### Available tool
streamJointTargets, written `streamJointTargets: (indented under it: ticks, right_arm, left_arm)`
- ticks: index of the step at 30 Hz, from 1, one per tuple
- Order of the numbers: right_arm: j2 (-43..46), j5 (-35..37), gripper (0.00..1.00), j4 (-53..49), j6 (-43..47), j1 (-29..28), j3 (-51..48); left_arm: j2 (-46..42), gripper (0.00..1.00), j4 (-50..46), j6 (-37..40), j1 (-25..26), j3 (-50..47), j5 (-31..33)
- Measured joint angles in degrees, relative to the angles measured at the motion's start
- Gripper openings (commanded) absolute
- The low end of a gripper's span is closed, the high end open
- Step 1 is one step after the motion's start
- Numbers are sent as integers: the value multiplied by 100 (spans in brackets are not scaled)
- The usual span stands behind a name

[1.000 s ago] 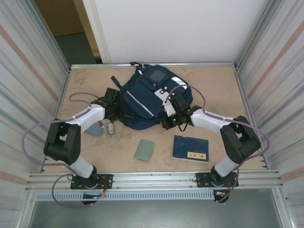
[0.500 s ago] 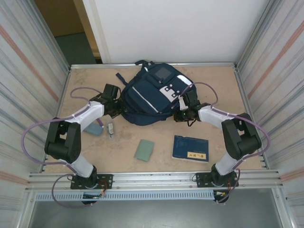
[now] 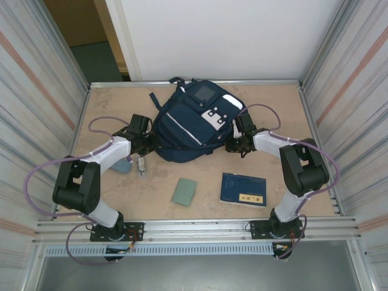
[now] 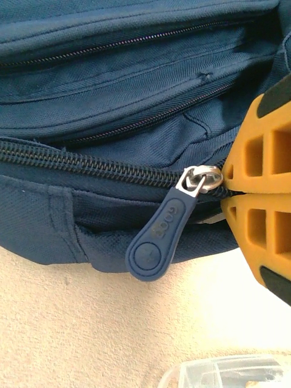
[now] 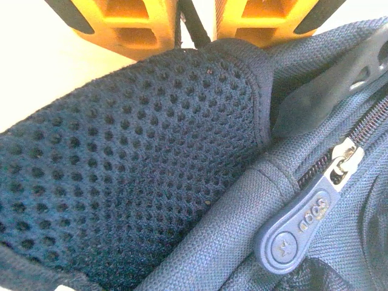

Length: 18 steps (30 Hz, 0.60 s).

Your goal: Pack the student bag

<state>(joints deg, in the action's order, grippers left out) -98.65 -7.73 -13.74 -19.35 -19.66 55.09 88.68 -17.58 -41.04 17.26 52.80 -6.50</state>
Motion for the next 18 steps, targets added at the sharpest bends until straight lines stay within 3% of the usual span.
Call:
streamJointTargets:
  ticks: [3, 10, 18]
  right_arm:
    - [0, 7, 20, 0, -24, 22, -2]
    - [61, -122, 33, 177, -125, 212, -223]
    - [1351, 387, 45, -31, -472, 358, -651]
  left_arm:
    - [0, 0, 20, 39, 0, -11, -42]
    - [-72, 0, 2, 50, 68, -22, -269]
    - [-374, 0, 4, -649, 1143, -33, -72]
